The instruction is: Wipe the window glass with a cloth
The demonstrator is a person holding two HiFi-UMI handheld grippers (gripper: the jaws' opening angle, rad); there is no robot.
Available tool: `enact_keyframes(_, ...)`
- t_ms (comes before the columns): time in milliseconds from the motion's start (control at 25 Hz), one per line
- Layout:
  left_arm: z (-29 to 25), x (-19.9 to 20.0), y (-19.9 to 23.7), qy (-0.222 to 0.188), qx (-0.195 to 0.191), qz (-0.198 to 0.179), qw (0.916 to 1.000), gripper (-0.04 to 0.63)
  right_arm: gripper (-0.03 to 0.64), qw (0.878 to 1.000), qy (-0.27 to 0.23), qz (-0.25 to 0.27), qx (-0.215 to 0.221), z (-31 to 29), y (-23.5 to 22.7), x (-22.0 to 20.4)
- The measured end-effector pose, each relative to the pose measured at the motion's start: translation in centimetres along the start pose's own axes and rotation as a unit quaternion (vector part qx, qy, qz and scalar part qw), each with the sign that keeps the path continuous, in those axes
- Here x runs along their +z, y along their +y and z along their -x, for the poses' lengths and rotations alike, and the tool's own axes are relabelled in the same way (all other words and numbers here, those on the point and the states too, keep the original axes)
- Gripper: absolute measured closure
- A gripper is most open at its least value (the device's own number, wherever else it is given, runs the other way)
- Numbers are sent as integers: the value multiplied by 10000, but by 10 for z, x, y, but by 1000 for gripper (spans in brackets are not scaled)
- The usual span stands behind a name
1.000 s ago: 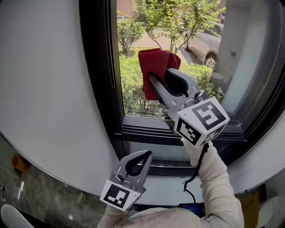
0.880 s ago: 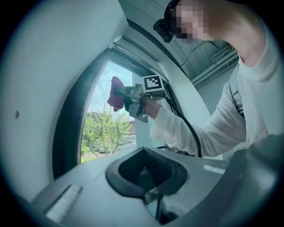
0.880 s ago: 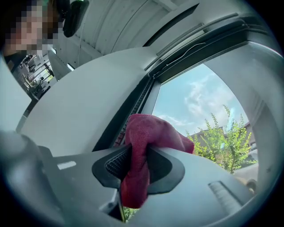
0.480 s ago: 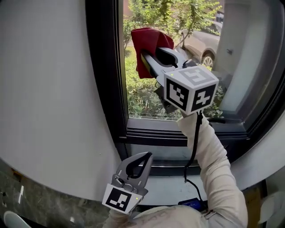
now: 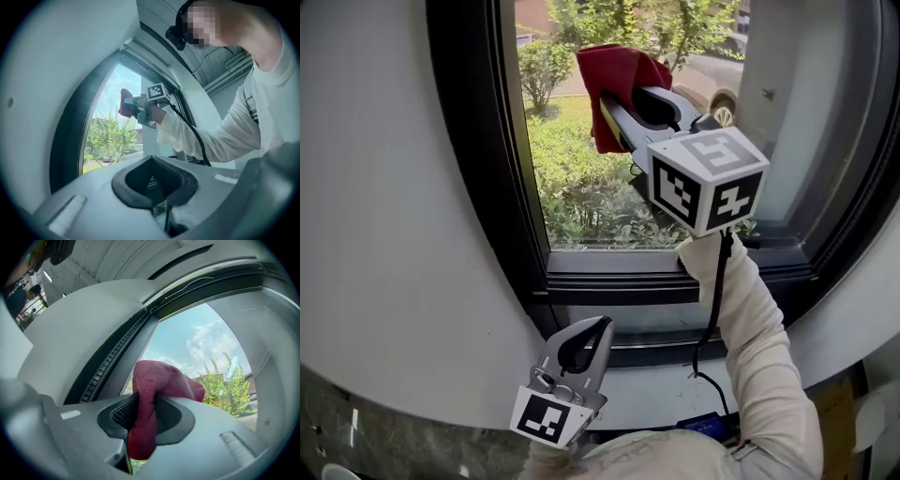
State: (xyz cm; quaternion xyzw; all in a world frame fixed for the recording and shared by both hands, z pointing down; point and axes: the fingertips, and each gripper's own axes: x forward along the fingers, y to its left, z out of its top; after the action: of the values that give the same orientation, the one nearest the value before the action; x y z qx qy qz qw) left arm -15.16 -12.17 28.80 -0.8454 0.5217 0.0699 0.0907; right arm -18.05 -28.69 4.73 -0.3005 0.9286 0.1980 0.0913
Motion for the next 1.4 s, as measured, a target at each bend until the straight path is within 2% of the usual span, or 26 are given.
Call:
enact_keyframes(520, -54, 1, -58, 101, -574, -129, 9982, 595, 503, 9942, 84, -17, -1075, 107, -133, 5)
enact_keyframes(840, -90, 5, -90, 58, -827, -305, 9961, 595, 503, 9853, 141, -309, -1675, 182, -213, -4)
enact_keyframes(1080, -104, 5, -107, 114, -888, -366, 9953, 595, 503, 9803, 215, -585, -1873, 225, -242, -32)
enact_keyframes(1400, -118, 0, -123, 162, -1038, -421, 9936, 595, 503, 9788, 158, -834, -1866, 253, -244, -83)
